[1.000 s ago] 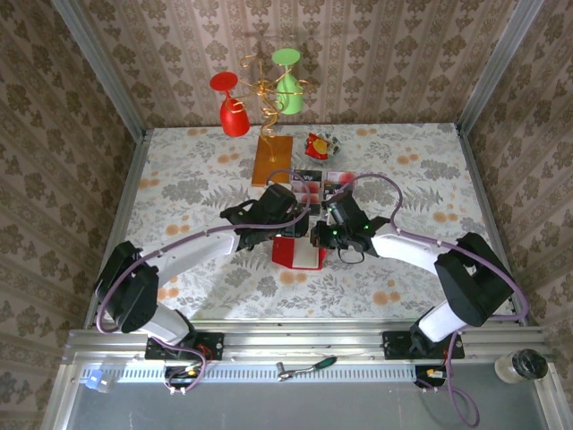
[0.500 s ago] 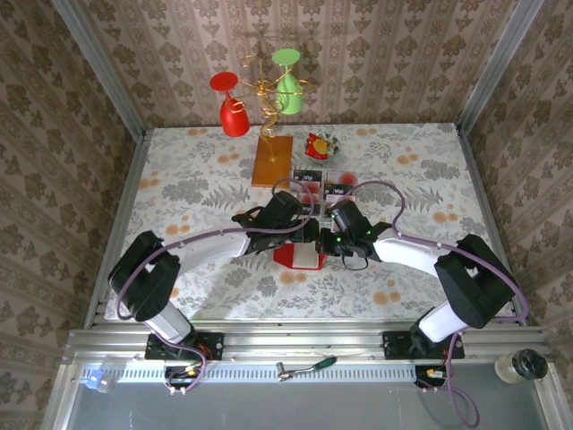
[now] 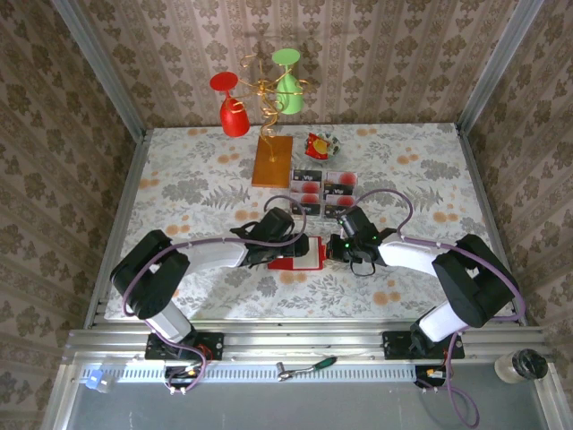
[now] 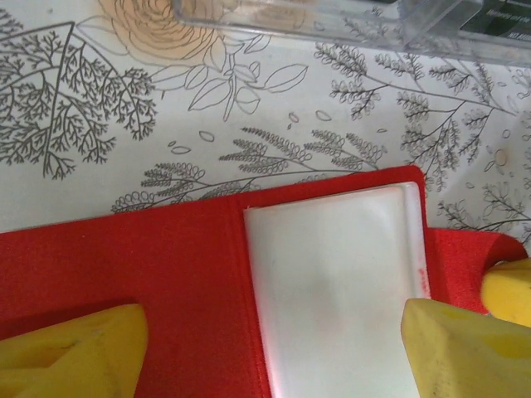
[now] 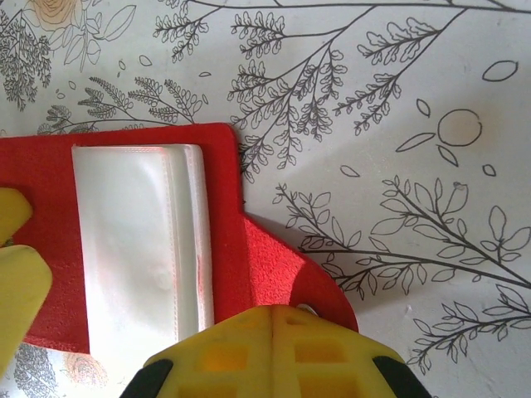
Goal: Put the credit cards into the card holder
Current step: Press the card holder at the center of the table.
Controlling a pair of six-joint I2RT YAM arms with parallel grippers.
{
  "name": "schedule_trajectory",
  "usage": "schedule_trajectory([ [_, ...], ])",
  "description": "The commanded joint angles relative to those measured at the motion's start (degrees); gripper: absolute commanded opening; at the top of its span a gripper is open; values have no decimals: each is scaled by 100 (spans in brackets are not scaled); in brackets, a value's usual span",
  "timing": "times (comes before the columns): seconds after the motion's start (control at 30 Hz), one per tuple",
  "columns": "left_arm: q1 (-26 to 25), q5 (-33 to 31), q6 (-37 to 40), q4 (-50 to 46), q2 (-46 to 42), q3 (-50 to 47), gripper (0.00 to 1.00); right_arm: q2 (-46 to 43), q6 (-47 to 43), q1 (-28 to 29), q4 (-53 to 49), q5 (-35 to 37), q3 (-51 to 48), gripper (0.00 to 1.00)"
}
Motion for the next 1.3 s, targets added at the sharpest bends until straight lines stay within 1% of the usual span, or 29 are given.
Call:
schedule_trajectory([
  [0.0, 62, -114, 0, 336, -126, -255, 81, 27, 110, -28, 183, 98, -126, 5],
  [0.13, 80, -172, 4, 298, -173, -333, 81, 13, 116, -28, 189, 68, -146, 5],
  [0.4, 38, -189, -288, 225, -337, -272, 81, 22, 148, -28, 204, 26, -127, 4],
  [0.7, -179, -264, -457, -143, -644, 80, 81, 21, 200, -28, 267, -26, -137, 5],
  [0.97, -404, -491, -758, -91, -560, -144, 80, -5, 270, -28, 371, -131, -142, 4],
  [1.27, -369, -701, -384, 304, -224, -446, 80, -55, 238, -28, 213, -98, 120, 4],
])
